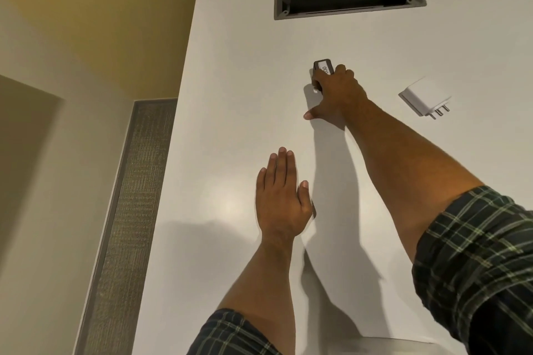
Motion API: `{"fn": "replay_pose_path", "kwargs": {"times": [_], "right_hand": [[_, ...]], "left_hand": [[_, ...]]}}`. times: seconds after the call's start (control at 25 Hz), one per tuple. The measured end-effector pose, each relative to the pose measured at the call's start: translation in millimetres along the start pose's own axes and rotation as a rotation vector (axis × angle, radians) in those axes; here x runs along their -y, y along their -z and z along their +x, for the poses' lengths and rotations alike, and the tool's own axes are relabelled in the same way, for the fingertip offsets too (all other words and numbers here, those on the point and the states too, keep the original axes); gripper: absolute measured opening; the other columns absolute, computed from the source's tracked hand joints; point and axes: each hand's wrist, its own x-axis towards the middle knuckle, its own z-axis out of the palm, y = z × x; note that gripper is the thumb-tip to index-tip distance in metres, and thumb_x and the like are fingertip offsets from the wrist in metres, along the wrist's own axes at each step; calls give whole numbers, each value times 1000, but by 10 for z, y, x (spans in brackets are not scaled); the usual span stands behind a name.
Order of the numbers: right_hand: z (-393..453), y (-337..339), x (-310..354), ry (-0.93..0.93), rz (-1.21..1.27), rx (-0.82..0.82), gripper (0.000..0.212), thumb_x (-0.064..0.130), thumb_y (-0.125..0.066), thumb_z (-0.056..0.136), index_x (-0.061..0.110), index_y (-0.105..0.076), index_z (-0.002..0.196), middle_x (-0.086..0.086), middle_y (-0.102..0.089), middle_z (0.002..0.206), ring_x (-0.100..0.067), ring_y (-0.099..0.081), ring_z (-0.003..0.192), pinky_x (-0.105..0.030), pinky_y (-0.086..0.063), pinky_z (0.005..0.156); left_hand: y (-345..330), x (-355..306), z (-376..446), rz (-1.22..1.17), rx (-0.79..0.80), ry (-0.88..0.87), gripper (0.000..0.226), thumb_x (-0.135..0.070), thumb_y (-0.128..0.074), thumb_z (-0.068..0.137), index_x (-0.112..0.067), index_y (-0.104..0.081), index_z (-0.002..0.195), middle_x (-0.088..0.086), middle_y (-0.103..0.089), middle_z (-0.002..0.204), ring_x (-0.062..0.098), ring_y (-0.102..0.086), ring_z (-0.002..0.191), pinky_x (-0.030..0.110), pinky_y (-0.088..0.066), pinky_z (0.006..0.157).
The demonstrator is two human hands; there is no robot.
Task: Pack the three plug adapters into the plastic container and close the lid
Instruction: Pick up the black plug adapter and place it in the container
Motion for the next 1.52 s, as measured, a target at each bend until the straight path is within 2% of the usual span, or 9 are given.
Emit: {"fn": "replay_pose_path", "kwargs": {"times": [0.16,0.4,0.6,0.76,0.88,1.0,1.08,1.28,1.52], "right_hand": [[-283,-156,-35,4,28,-158,30,31,-54,99,17,-55,125,-22,-52,117,-42,-52,107,-45,-49,78],[-784,-274,-89,-146,401,-214,17,20,-47,97,26,-60,107,-17,-55,105,-39,-60,90,-42,-55,74],[-1486,-84,-47,-160,784,-195,49,16,-49,99,40,-48,142,4,-63,125,-13,-60,101,-19,-43,78],[-2149,-124,-62,-292,1046,-158,68,33,-52,100,33,-18,158,4,-61,105,-16,-64,93,-29,-45,79],[-2512,-153,-57,-381,1177,-203,54,34,-55,100,17,-41,149,-1,-65,103,-17,-67,88,-30,-45,73],[-2802,-90,-60,-359,1395,-267,17,21,-56,100,9,-68,101,-1,-62,78,-16,-62,68,-34,-53,74],[-2948,-54,-41,-406,1598,-249,20,14,-57,99,6,-65,84,-4,-59,71,-19,-59,61,-40,-56,81],[-3433,20,98,-487,1867,-123,24,13,-43,96,-3,-60,105,-16,-61,82,-21,-51,58,-27,-39,51],[-4046,-13,41,-366,1693,116,38,40,-53,91,7,-63,107,-14,-63,76,-19,-41,53,-25,-29,47]], "left_hand": [[-6,4,-1,20,-3,-1,65,-40,-31,102,-18,-19,161,-1,-16,169,16,-12,157,40,-19,125],[-20,16,-23,43,0,-8,64,-41,-29,102,-17,-22,160,0,-20,168,18,-17,157,39,-20,125],[3,39,-6,55,23,-21,62,-39,-27,103,-13,-25,159,5,-24,167,22,-22,155,41,-22,124],[43,-20,-64,17,103,0,60,-36,-22,106,-10,-18,160,7,-16,169,21,-15,157,41,-15,127],[171,51,-116,13,207,-58,59,-30,-24,108,-7,-12,161,8,-9,170,22,-9,158,37,-12,128],[379,153,-384,7,281,-116,57,-23,-27,108,-8,-11,161,6,-6,170,21,-9,158,33,-16,127],[467,158,-644,-40,289,-78,56,-20,-29,107,-9,-16,161,5,-11,170,19,-12,157,32,-19,126],[486,155,-1621,-92,93,64,53,-21,-34,103,-1,-39,152,14,-38,160,27,-38,148,40,-31,123],[490,11,-2820,-127,69,173,57,-27,-32,102,-2,-34,154,15,-35,162,29,-34,150,45,-31,122]]}}
